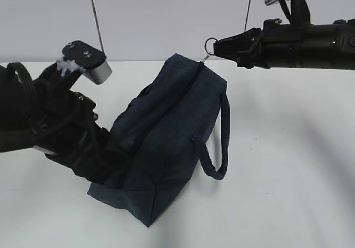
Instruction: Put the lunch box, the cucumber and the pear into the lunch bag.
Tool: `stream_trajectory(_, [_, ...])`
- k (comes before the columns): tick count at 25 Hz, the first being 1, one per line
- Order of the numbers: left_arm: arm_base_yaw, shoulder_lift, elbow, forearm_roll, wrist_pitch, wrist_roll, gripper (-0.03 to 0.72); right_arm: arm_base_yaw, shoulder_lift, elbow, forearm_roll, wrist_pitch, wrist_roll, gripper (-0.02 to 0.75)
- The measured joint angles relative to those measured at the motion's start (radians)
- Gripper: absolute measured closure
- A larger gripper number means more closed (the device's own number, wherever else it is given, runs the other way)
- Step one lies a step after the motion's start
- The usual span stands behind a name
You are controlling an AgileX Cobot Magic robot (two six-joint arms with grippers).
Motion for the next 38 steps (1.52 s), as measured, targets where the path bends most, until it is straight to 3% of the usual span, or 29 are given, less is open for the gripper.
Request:
stream_trajectory(3, [0.0, 0.0, -0.03, 0.003, 0.005, 0.0, 0.336, 0.0, 0.0, -0.002, -0.011, -0.023, 0.019, 0.738])
stream_trajectory(13, [0.021, 0.0, -0.189, 0.043, 0.009, -0.057, 0.274, 0.008, 0.0, -0.002, -0.024, -0.035, 0.041, 0.738])
stream_trajectory(34, [0.043, 0.297, -0.48, 0.004, -0.062, -0.086, 0.272, 0.036, 0.0, -0.002, -0.026, -0.05, 0.044, 0.738])
stream_trajectory(38, [0.043, 0.338, -0.504, 0.003, -0.074, -0.086, 0.329, 0.036, 0.0, -0.002, -0.028, -0.052, 0.044, 0.738])
